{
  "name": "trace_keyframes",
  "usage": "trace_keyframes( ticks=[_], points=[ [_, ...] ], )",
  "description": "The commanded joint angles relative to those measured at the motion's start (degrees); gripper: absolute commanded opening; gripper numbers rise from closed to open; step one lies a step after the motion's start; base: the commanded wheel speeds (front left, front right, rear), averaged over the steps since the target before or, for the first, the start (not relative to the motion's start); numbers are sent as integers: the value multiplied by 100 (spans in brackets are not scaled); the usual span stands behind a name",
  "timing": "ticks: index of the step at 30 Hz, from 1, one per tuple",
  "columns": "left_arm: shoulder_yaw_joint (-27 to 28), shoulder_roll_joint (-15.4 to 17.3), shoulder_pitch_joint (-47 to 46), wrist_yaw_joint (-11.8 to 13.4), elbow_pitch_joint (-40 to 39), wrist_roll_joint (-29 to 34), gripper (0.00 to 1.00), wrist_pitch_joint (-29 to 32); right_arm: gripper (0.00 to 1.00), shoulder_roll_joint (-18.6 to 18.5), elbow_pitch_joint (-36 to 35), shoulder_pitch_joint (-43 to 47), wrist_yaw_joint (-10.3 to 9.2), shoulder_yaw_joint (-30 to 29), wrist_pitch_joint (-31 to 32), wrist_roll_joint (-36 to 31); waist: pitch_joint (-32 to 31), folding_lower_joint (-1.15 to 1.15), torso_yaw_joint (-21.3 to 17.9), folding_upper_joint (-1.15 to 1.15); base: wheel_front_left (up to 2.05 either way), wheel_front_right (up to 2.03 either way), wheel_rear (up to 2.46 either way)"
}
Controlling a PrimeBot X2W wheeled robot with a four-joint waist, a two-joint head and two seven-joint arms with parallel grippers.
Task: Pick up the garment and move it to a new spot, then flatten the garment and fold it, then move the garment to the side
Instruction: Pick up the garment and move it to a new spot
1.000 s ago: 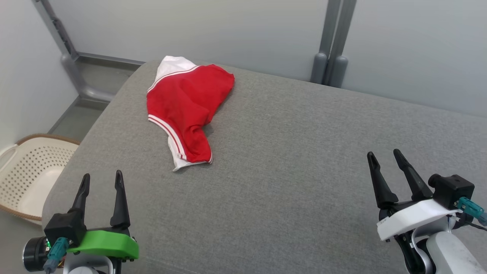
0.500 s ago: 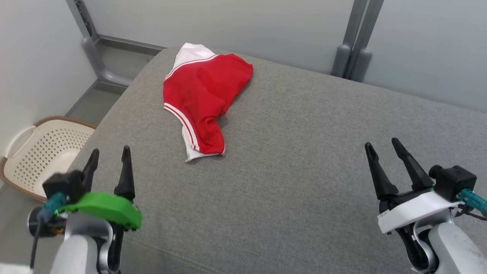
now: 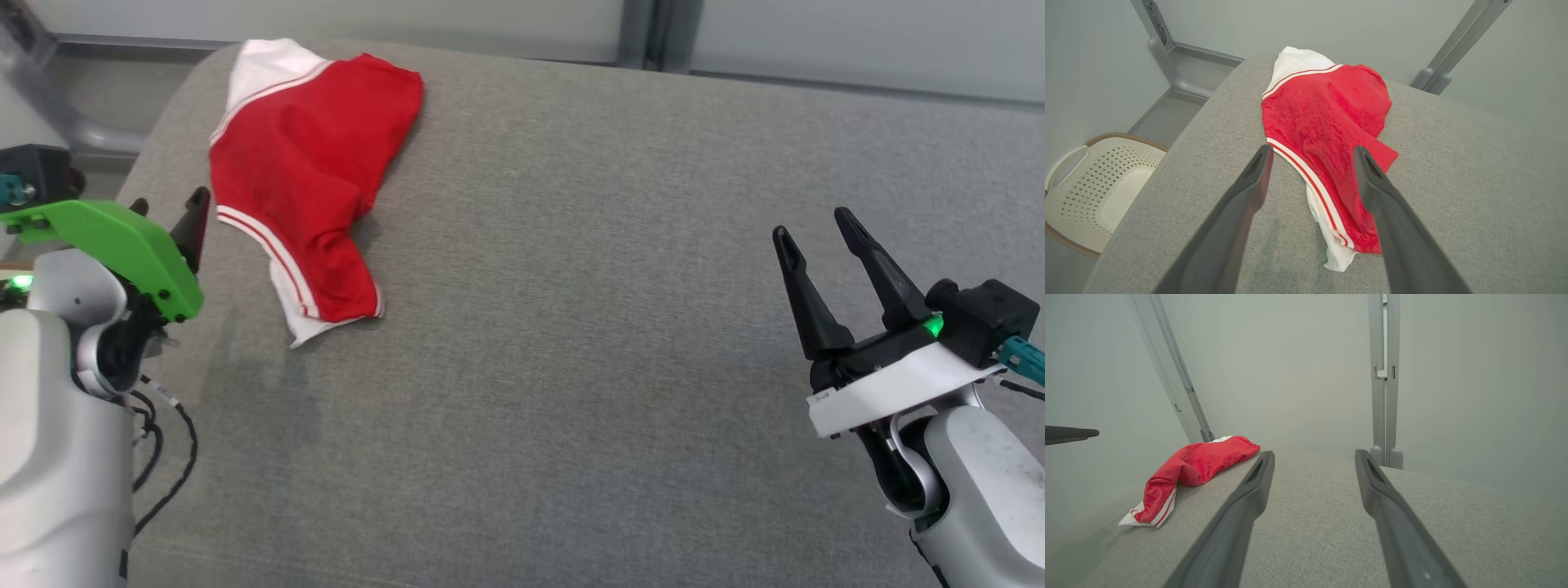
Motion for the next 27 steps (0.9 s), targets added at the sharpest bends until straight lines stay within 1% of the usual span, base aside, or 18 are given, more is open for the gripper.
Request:
trace_keyframes(
  ticks=[1,4,8,11,16,20,21,22,23,25,27],
  points=[
    [65,110,-202,-35,233,-63,100,77,100,-25,-32,-126,-8,35,-1,34,667,0,-755,0,0,0,0],
    [253,242,-503,-12,830,-269,100,182,100,-46,-51,-253,-8,114,-3,69,858,0,-1041,0,0,0,0],
    [441,495,-794,86,1571,-356,100,251,100,-57,-86,-408,-8,201,-4,125,1130,0,-1383,0,0,0,0],
    [456,647,-921,126,2066,-320,100,285,100,-64,-86,-467,-8,200,-7,141,1290,0,-1588,0,0,0,0],
    [435,757,-994,211,2663,-316,100,398,100,-44,-66,-468,-8,156,-11,167,1385,0,-1781,0,0,0,0],
    [423,740,-988,175,2914,-353,100,386,100,-2,-69,-392,-8,99,-12,143,1336,0,-1821,0,0,0,0],
    [396,762,-995,165,2950,-319,44,350,100,11,-64,-378,-8,84,-12,127,1309,0,-1819,0,0,0,0],
    [394,808,-1029,151,2982,-310,7,281,100,28,-62,-365,-8,67,-12,111,1276,0,-1811,0,0,0,0],
    [383,829,-1046,133,3008,-302,0,246,100,46,-56,-355,-8,61,-12,98,1245,0,-1804,0,0,0,0],
    [345,867,-1074,75,3030,-295,0,140,100,82,-42,-318,-8,63,-12,93,1143,0,-1781,0,0,0,0],
    [286,972,-1121,1,2997,-233,0,-12,100,113,-21,-285,-8,81,-13,81,1010,0,-1762,0,0,0,0]
  ],
)
